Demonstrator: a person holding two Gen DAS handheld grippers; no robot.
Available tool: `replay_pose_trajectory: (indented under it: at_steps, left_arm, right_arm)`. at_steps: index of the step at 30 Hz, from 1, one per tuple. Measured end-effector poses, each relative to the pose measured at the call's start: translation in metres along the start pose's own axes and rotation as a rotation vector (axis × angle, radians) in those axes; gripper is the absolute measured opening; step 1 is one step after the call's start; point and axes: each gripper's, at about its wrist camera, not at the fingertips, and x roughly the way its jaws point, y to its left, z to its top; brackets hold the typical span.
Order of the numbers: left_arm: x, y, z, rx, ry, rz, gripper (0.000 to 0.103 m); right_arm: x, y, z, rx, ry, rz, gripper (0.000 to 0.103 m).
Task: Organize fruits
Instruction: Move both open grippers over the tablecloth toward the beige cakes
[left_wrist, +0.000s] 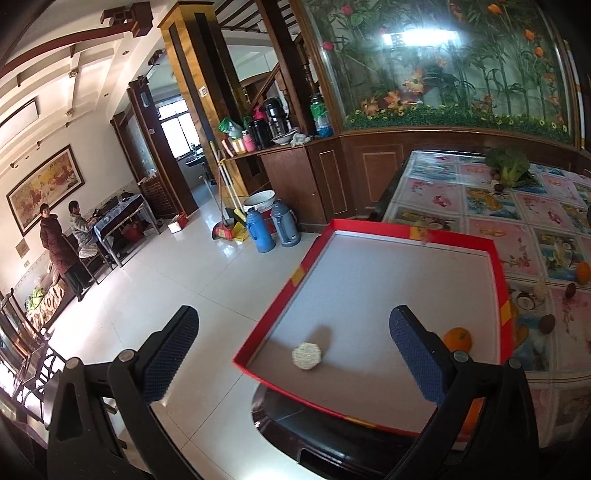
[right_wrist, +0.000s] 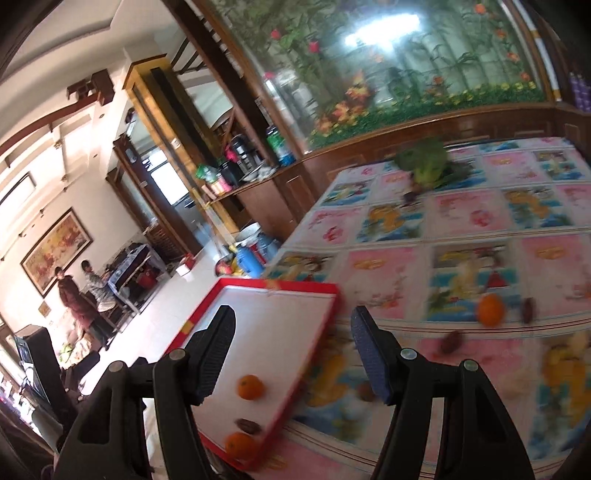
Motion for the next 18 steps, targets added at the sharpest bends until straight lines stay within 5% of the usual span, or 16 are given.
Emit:
replay_pose_trajectory:
  at_steps: [10,18]
  left_arm:
    - [-0.038,-0.12,-0.003,0.129,0.025,-0.276,0.103]
    - [-0.057,-0.191,-0.019,0.267,0.057,-0.456,0.103]
  right_arm:
    - [-0.103,-0.123,-0.012,0.089,0.012,-0.29,0.065]
    - [-0.09,-0.164,-0.028,0.058,0.103,-0.355,0.065]
